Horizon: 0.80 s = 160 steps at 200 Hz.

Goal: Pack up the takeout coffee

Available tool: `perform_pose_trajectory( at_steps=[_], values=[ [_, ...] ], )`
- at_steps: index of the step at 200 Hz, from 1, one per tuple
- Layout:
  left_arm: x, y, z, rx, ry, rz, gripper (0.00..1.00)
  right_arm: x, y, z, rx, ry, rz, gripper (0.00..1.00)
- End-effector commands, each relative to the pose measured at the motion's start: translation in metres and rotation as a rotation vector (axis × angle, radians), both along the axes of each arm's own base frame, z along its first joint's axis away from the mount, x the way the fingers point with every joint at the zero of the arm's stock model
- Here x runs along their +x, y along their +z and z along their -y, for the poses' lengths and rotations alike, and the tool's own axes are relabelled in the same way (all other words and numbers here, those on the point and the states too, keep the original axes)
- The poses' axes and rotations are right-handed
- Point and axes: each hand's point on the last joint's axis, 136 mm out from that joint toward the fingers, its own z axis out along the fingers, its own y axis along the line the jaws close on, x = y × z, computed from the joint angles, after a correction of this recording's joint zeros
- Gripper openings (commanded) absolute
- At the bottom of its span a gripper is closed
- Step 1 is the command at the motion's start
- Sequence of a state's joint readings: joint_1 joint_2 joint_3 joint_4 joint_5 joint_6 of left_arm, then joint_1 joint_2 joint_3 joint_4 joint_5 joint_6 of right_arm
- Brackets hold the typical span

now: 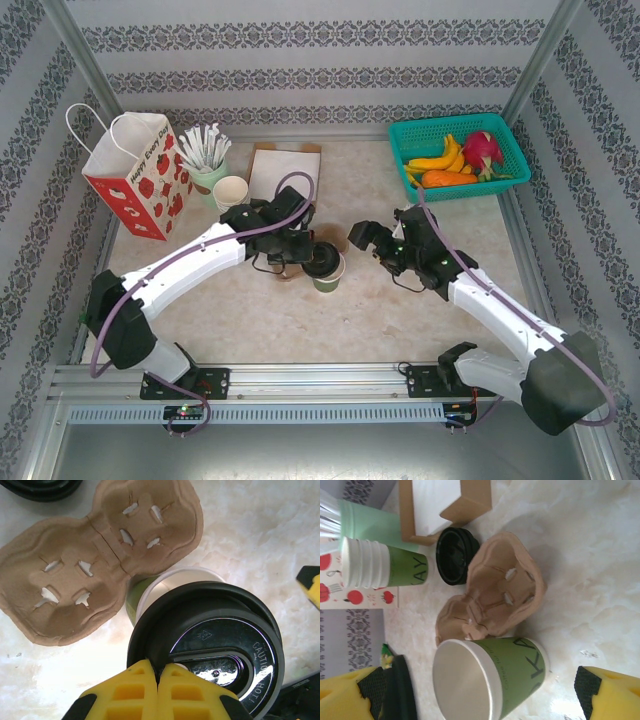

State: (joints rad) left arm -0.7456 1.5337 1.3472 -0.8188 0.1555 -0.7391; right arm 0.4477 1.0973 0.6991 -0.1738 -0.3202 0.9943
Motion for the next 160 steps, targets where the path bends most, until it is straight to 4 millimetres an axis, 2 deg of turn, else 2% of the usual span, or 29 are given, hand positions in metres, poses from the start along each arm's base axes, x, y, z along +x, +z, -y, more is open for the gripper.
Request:
perform_pose_trajectory(
  at_steps=[1,28,59,160],
  values=[
    [0.003,0.008,0.009,-0.016,0.001,0.026,0.00,-0.002,0.014,-0.007,0.065,0.017,0.051,0.98],
    [0.006,0.003,0.014,-0.018,-0.008,0.029,0.00,-0.010,0.015,-0.020,0.092,0.115,0.038,0.98],
    [0.009,-0.003,0.018,-0.008,-0.018,0.036,0.00,-0.015,0.005,-0.032,0.098,0.185,-0.001,0.98],
    [0.011,-0.015,0.014,0.045,0.005,0.054,0.00,-0.024,-0.003,-0.051,0.080,0.264,0.000,0.98]
  ],
)
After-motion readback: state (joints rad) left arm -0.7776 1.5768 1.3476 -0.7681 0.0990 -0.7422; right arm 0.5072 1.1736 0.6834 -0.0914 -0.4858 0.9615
